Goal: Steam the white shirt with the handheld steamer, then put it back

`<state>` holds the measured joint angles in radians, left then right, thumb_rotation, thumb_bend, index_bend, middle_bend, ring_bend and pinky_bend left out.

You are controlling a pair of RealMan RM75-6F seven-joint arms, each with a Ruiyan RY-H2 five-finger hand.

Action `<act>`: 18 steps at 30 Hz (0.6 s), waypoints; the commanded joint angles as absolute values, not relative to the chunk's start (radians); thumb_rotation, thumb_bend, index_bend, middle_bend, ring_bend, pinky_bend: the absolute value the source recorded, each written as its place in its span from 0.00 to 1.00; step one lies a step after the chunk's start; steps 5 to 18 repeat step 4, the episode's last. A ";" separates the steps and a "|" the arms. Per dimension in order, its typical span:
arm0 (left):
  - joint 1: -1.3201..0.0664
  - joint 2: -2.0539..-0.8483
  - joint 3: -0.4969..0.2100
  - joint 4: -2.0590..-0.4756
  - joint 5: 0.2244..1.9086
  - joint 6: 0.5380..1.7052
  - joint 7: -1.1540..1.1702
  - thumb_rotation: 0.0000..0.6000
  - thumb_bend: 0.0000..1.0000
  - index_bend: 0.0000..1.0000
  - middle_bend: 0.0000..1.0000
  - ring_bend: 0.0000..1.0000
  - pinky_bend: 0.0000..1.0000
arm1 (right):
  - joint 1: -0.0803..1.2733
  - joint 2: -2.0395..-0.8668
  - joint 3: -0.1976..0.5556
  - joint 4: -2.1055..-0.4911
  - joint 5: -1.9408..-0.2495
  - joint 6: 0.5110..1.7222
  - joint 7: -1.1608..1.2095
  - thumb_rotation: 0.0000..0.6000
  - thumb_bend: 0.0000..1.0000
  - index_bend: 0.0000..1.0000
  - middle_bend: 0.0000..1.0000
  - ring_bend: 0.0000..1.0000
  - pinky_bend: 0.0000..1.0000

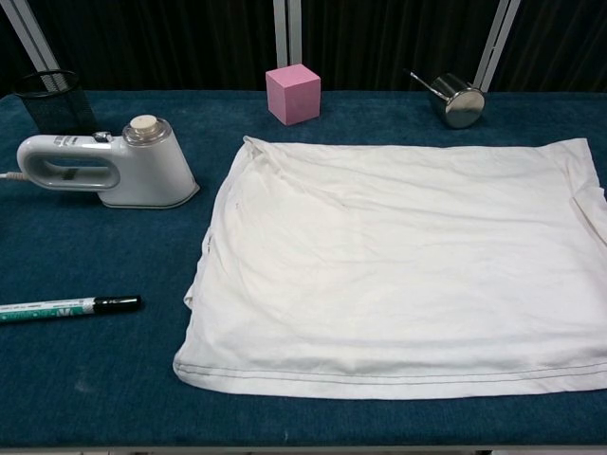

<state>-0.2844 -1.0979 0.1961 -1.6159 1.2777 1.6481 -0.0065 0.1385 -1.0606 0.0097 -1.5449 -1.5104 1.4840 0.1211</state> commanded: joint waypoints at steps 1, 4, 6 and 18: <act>-0.214 -1.106 0.215 -1.587 1.314 1.680 -0.042 1.00 0.00 0.00 0.02 0.00 0.00 | 0.097 -1.080 0.004 -1.536 -1.525 1.538 0.107 1.00 0.12 0.00 0.07 0.00 0.08; -0.180 -1.115 0.204 -1.577 1.324 1.683 -0.054 1.00 0.00 0.00 0.02 0.00 0.00 | 0.085 -1.085 0.002 -1.542 -1.538 1.553 0.104 1.00 0.12 0.00 0.07 0.00 0.08; -0.180 -1.115 0.204 -1.577 1.324 1.683 -0.054 1.00 0.00 0.00 0.02 0.00 0.00 | 0.085 -1.085 0.002 -1.542 -1.538 1.553 0.104 1.00 0.12 0.00 0.07 0.00 0.08; -0.180 -1.115 0.204 -1.577 1.324 1.683 -0.054 1.00 0.00 0.00 0.02 0.00 0.00 | 0.085 -1.085 0.002 -1.542 -1.538 1.553 0.104 1.00 0.12 0.00 0.07 0.00 0.08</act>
